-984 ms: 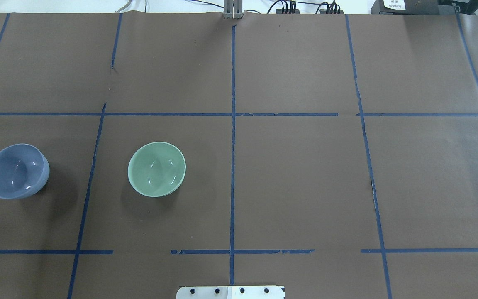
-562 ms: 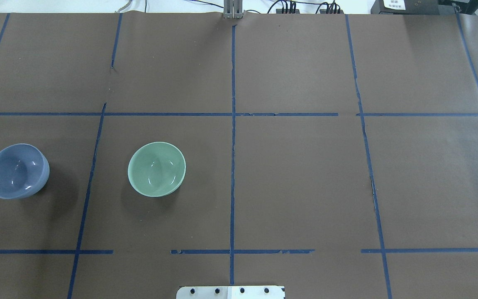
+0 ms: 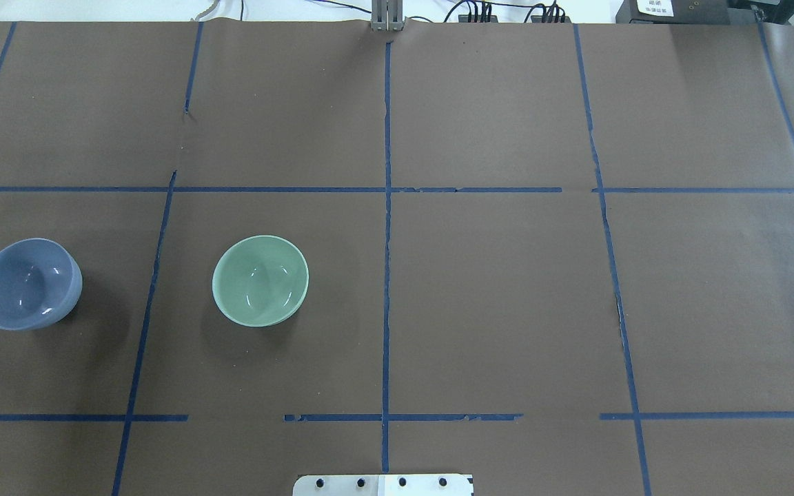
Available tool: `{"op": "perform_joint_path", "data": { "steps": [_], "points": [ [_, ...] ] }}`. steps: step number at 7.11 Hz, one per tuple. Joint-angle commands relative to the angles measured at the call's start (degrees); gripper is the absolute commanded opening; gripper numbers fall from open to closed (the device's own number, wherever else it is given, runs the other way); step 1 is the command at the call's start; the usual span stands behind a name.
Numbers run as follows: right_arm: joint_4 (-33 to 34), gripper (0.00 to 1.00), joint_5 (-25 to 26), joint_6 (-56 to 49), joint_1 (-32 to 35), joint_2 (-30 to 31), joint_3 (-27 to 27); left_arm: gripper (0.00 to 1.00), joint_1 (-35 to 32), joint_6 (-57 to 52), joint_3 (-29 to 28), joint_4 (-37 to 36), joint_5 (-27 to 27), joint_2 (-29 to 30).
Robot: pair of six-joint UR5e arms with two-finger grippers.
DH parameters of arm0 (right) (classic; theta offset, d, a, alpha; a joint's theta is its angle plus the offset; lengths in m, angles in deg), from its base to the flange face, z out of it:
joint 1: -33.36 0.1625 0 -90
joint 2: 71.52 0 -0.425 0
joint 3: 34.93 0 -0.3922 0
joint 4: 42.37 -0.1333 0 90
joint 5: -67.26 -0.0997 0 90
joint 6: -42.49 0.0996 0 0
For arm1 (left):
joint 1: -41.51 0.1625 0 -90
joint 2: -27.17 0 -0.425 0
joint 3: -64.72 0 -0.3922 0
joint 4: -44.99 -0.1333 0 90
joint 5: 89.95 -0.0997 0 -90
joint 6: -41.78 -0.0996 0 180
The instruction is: Stack blue bowl on green bowl
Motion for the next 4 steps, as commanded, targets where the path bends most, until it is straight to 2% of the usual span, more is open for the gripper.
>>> {"op": "perform_joint_path", "data": {
  "steps": [1, 2, 4],
  "points": [
    [-0.04, 1.0, -0.08, 0.0, 0.0, 0.0, 0.0, 1.0, 10.82, 18.65, 0.6, 10.95, -0.57, 0.21],
    [-0.04, 1.0, 0.0, 0.0, 0.0, 0.0, 0.0, 1.0, 15.31, 25.82, -0.89, 20.09, -4.06, -0.05],
    [-0.04, 1.0, -0.08, 0.0, 0.0, 0.0, 0.0, 1.0, 23.22, 40.33, -2.13, 26.75, -10.64, -0.23]
  ]
}}
